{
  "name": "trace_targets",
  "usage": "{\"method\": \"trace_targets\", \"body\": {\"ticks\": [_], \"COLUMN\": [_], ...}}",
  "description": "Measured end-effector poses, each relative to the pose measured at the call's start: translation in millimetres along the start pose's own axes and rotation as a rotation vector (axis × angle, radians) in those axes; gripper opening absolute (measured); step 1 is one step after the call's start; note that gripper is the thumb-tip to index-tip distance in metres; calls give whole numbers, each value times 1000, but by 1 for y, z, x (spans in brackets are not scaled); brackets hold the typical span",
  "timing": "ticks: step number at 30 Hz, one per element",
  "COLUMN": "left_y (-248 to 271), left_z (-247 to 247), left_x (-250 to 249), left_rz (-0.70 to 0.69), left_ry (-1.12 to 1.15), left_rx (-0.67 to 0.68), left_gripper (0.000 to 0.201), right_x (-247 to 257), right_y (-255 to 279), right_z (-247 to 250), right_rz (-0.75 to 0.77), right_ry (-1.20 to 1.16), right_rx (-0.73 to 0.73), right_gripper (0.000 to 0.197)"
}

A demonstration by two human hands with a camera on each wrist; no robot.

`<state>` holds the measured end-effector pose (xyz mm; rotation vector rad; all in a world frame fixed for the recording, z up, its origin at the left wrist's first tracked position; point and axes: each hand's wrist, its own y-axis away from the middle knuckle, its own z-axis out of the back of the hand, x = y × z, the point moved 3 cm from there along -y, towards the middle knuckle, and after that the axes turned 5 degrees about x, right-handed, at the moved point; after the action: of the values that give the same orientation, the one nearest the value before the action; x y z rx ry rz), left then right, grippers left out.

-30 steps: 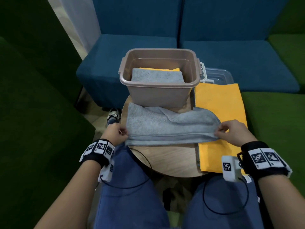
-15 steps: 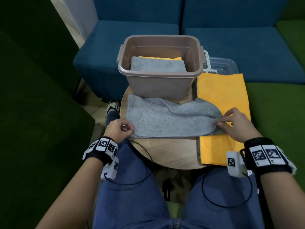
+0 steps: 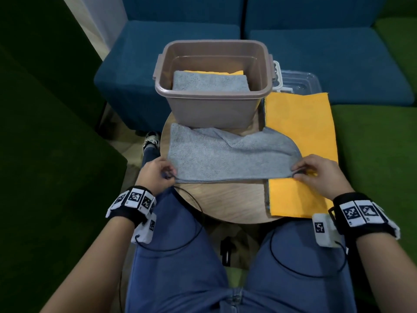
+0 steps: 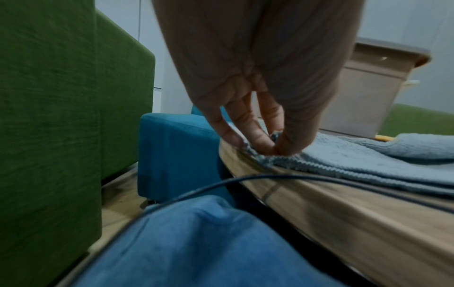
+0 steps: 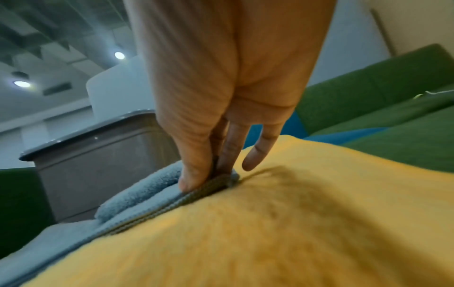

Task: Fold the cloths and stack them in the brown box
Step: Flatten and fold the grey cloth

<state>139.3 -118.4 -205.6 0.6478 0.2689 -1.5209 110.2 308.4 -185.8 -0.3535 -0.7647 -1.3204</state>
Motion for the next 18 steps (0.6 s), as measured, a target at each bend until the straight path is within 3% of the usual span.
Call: {"method": "trace_targets", "body": {"ticks": [4, 8, 12, 14, 18], "left_y": [4, 0, -10, -10, 2], "left_z": [0, -1, 5, 20, 75], "left_x": [-5, -13, -20, -23, -36], "left_rz": [-40, -32, 18, 42, 46], "left_ry": [-175, -271, -229, -117, 136], "left_rx": [69, 87, 96, 16, -360], "left_gripper": [24, 21, 15, 9, 12], "right_x": [-12, -4, 7, 16, 47], "right_y": [6, -3, -8, -6, 1], "right_z": [0, -3, -2, 11, 50], "right_rz": [-3, 61, 64, 81, 166], "right_ry": [-38, 76, 147, 100, -111], "right_rx": [48, 35, -16, -105, -401], "right_gripper": [38, 39, 33, 27, 21]}}
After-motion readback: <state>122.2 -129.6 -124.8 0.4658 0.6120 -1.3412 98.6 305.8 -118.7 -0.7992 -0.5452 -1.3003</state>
